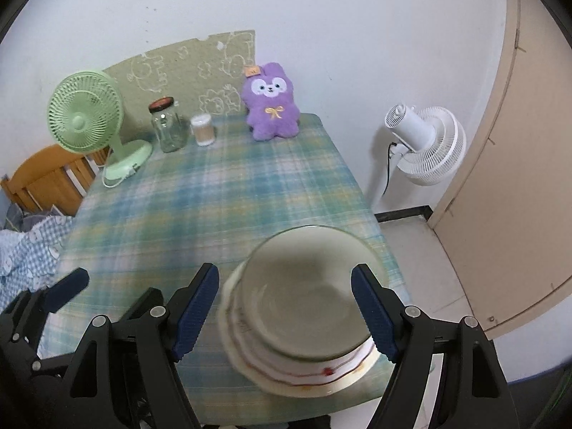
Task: Organize plates and bowls
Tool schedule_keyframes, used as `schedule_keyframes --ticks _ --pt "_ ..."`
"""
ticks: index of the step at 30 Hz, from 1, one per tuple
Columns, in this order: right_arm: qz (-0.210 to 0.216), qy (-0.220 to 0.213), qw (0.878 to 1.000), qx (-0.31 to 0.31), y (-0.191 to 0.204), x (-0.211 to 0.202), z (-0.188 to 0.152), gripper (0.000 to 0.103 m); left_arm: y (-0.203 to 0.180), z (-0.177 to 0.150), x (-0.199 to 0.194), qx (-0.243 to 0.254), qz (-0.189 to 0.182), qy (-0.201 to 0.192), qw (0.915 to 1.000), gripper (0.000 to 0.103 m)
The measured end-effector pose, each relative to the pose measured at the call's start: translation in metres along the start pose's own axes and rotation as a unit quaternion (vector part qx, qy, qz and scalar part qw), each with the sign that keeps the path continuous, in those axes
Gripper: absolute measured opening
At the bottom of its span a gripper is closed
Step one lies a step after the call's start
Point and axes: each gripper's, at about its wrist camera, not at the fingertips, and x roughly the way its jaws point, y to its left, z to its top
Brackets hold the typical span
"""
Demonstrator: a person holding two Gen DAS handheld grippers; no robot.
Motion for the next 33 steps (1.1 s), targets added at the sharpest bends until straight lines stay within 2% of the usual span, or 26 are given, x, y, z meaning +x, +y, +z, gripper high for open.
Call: schedule_keyframes --ticks 9,16,24,33 --pt "0.007 -0.035 0.999 0.011 0.052 -0.019 -0.025 0.079 0.06 -0.021 -0.023 0.014 0.006 -0.03 0.9994 0.09" --pt "0.023 -0.039 0.999 0.023 0.074 -0.02 -0.048 0.079 0.092 -0.042 -0.028 0.015 0.034 -0.045 0.9983 0.091" --pt "0.046 -0.037 0.998 0.0 0.08 -0.02 -0.068 0.079 0.11 -0.061 -0.037 -0.025 0.051 -0.05 0.9971 0.092" --pt "0.067 -0.05 0.996 -0.013 0.076 -0.021 -0.084 0.084 0.103 -0.082 -0.042 -0.045 0.061 -0.062 0.9952 0.093"
